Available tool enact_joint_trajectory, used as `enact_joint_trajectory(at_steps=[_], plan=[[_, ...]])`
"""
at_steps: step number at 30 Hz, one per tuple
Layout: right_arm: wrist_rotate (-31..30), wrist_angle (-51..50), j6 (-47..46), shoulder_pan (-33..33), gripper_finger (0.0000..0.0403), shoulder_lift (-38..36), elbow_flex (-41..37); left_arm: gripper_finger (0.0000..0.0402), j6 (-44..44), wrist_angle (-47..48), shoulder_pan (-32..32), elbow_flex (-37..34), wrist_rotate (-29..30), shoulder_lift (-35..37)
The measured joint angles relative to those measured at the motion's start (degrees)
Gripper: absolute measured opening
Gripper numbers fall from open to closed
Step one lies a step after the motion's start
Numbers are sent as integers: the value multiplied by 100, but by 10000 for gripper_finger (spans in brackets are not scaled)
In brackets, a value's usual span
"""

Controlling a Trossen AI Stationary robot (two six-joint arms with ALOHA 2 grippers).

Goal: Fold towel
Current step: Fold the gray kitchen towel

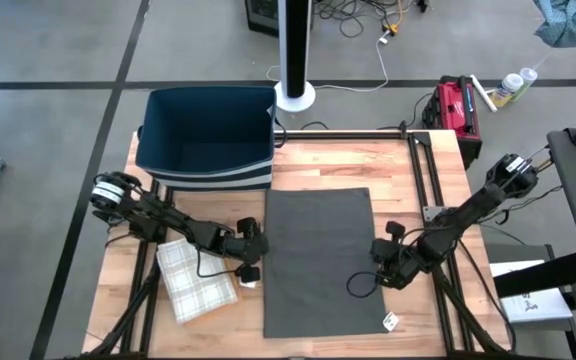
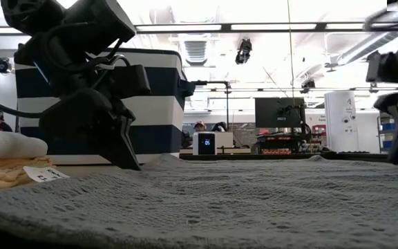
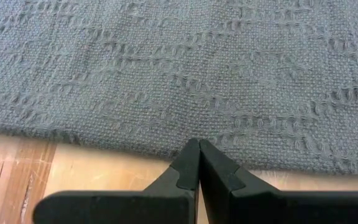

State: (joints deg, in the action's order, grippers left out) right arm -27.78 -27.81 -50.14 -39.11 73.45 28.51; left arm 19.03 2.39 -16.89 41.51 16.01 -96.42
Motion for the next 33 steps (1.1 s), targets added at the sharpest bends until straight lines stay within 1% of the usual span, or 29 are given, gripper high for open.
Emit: enact_joint_trajectory(at_steps=[3,6,8,12,15,18,19,22,24,27,31,33], plan=[[185,20,-289,0,0,121,-164,0,0,2,-6,-2,-2,0],[215,46,-427,0,0,222,-220,0,-2,2,-5,-2,-2,0],[237,18,-397,0,0,227,-189,0,-1,2,-4,-2,-2,-1],[220,-99,-47,0,0,67,-36,0,0,0,-4,-2,-2,0],[-4,-21,128,7,0,-50,44,0,13,0,-4,-2,-4,0],[-74,-89,27,13,0,-52,-13,0,13,-2,-4,-2,-7,0],[-219,-87,-124,13,0,-52,-37,0,13,-2,-4,-2,-6,1],[-905,-241,-756,42,0,-97,-54,0,-37,36,-4,-14,-52,116],[-1133,-538,-1115,190,0,-206,-5,0,-46,70,5,-21,-51,314],[-1204,-917,-1326,630,7,-490,16,3,-32,53,131,-15,-25,751],[-1228,-947,-1049,1373,42,-917,14,16,521,55,566,-103,695,1330],[-1236,-967,-867,1748,67,-1097,7,26,1011,72,932,-220,722,1517]])
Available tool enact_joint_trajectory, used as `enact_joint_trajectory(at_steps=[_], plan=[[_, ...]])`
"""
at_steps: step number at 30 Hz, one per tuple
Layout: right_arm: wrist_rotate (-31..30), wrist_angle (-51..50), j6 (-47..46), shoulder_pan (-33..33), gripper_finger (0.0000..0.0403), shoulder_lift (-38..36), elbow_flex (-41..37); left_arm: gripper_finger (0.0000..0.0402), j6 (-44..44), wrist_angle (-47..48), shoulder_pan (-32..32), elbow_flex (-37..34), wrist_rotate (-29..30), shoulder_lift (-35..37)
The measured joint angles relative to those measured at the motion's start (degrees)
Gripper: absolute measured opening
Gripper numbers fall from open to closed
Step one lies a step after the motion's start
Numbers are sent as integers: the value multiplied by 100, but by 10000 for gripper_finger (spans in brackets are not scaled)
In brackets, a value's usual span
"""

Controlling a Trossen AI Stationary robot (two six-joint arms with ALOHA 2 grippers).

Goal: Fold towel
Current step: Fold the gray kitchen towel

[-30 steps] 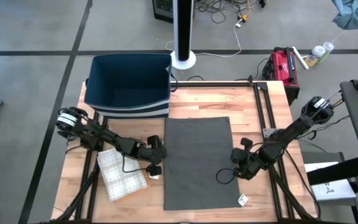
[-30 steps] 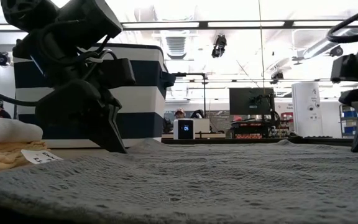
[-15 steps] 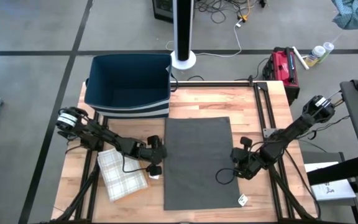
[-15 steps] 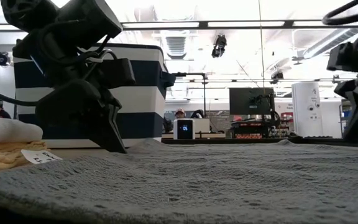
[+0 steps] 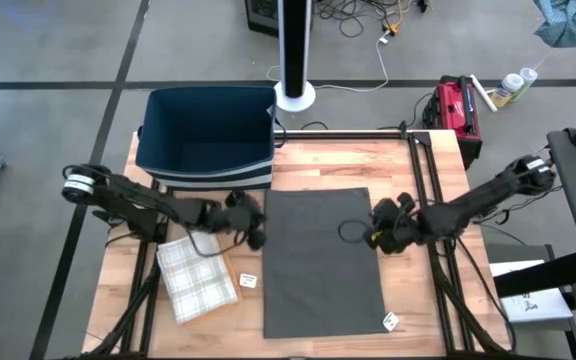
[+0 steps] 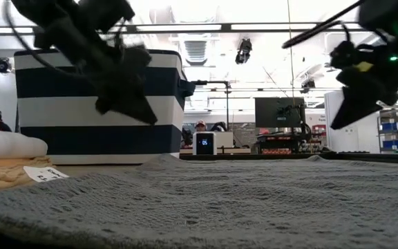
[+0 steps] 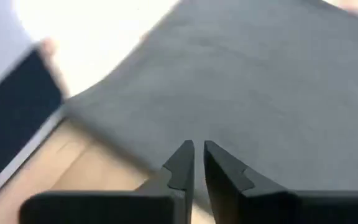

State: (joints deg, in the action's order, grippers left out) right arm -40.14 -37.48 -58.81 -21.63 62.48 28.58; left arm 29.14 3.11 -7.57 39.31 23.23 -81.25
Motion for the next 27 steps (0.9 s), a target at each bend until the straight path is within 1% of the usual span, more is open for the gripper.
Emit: enact_joint_trajectory(at_steps=[2,4,6,9,13,15,17,21,24,27], plan=[[-5,35,152,332,94,-130,-1,39,596,-39,395,-177,8,74],[5,91,239,602,120,-195,-7,55,907,-253,716,-364,19,78],[7,103,245,804,145,-216,-9,74,1213,-612,958,-543,-190,-13],[8,176,272,975,178,-162,-11,106,1393,-1262,1218,-783,-473,-314],[14,413,457,997,213,-35,-13,149,1500,-1933,1440,-814,-449,-747],[24,500,488,995,226,36,-13,167,1575,-2053,1538,-742,-407,-984],[25,521,484,995,237,90,-17,183,1659,-2089,1616,-597,-373,-1191],[77,535,481,995,251,144,-22,198,1924,-1865,1625,-279,-44,-1607],[167,590,483,991,257,142,-22,197,2077,-1507,1625,-26,30,-1838],[167,640,483,991,260,139,-22,189,2185,-1063,1602,210,88,-1923]])
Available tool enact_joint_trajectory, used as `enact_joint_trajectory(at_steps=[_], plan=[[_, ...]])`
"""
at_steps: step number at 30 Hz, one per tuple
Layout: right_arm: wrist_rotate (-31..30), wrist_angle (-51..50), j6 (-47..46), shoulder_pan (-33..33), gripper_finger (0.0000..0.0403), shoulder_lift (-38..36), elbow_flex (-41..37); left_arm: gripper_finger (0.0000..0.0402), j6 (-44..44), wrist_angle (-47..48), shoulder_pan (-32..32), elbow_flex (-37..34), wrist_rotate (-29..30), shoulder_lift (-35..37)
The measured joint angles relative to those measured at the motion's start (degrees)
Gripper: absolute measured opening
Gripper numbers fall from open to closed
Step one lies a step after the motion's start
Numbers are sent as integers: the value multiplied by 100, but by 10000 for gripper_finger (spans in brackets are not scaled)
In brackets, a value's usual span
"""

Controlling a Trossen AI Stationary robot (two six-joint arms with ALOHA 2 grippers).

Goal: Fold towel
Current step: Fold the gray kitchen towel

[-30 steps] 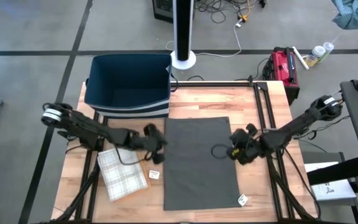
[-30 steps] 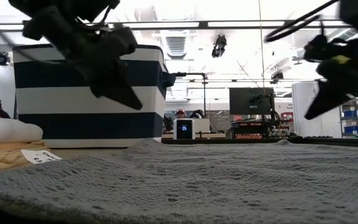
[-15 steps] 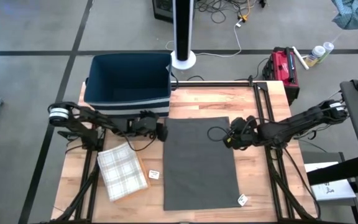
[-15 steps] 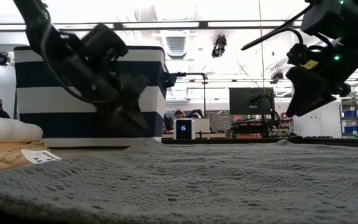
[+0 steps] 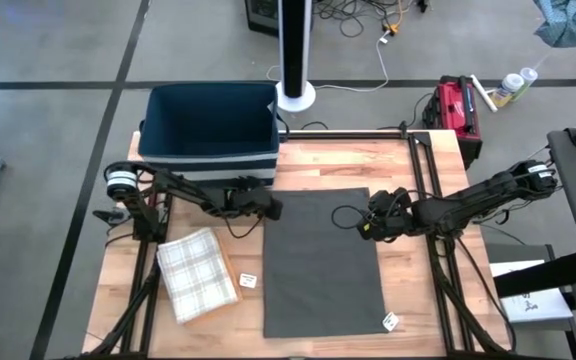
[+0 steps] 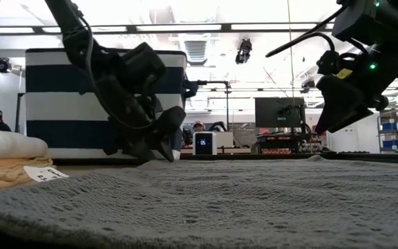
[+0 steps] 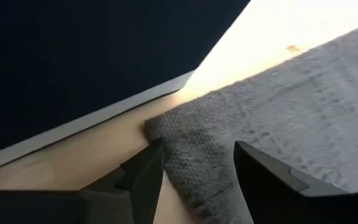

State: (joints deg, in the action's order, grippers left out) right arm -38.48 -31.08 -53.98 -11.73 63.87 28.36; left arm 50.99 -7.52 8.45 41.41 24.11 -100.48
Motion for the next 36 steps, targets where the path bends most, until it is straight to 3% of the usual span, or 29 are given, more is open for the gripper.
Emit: enact_joint_trajectory(at_steps=[5,9,18,30,36], plan=[[14,9,-2,0,261,9,0,173,470,762,-74,274,-66,81],[106,15,-9,0,257,9,0,166,674,815,-145,309,-127,190],[144,12,-72,0,260,9,-21,182,969,1171,-155,273,170,248],[142,31,-159,0,255,9,-24,193,1464,907,-166,199,156,209],[142,44,-157,0,258,9,-26,177,1684,795,-210,81,-25,216]])
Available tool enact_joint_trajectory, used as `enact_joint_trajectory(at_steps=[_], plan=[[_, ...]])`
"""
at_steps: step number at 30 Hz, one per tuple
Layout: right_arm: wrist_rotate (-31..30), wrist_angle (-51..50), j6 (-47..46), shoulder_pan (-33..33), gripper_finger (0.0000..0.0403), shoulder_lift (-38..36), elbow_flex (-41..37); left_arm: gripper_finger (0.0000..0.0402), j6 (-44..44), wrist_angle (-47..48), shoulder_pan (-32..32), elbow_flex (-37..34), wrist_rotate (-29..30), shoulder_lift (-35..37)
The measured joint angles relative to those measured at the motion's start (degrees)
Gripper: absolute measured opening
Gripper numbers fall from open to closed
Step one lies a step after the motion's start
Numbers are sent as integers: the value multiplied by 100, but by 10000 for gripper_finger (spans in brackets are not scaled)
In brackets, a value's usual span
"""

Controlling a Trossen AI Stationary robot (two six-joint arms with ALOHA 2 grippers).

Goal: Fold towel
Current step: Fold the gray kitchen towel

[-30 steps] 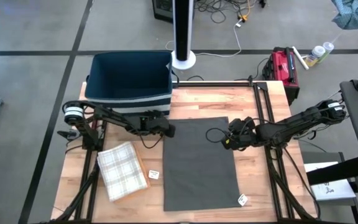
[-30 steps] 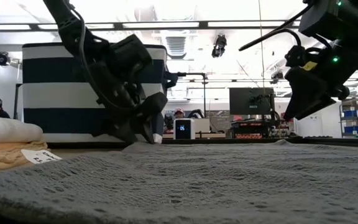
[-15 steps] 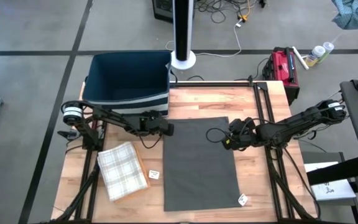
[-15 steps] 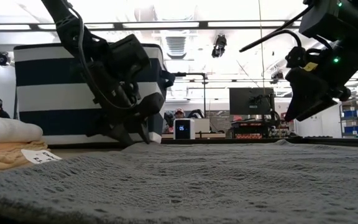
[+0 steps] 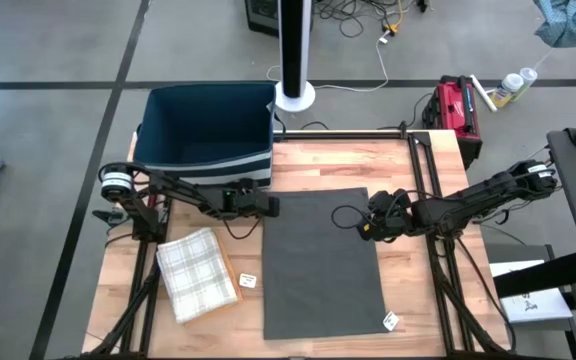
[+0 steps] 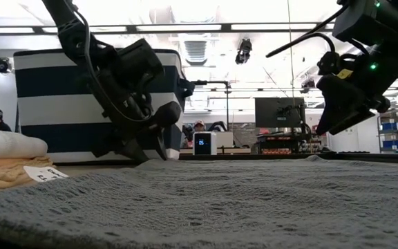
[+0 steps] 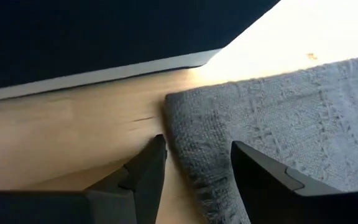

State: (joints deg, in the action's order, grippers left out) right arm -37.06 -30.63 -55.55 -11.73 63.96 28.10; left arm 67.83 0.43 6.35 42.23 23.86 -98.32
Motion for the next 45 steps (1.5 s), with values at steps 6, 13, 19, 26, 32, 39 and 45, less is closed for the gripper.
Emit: enact_joint_trajectory(at_steps=[6,13,19,26,32,39,45], plan=[[0,9,1,-2,263,0,0,154,486,-228,-46,-202,7,18],[0,11,2,0,254,0,0,151,483,-748,-53,-257,-188,-2],[132,9,-223,27,260,-2,-4,151,431,-870,-70,-268,-38,-9],[452,-54,-538,577,260,-15,-132,151,141,-1389,-114,-274,49,75],[535,32,-478,1212,256,-17,-328,151,-83,-1788,-147,-265,74,87],[613,448,-232,1351,263,-15,-495,151,-119,-1668,-147,-263,114,92],[612,463,-227,1351,255,-13,-496,151,-166,-881,-143,-254,3,130]])
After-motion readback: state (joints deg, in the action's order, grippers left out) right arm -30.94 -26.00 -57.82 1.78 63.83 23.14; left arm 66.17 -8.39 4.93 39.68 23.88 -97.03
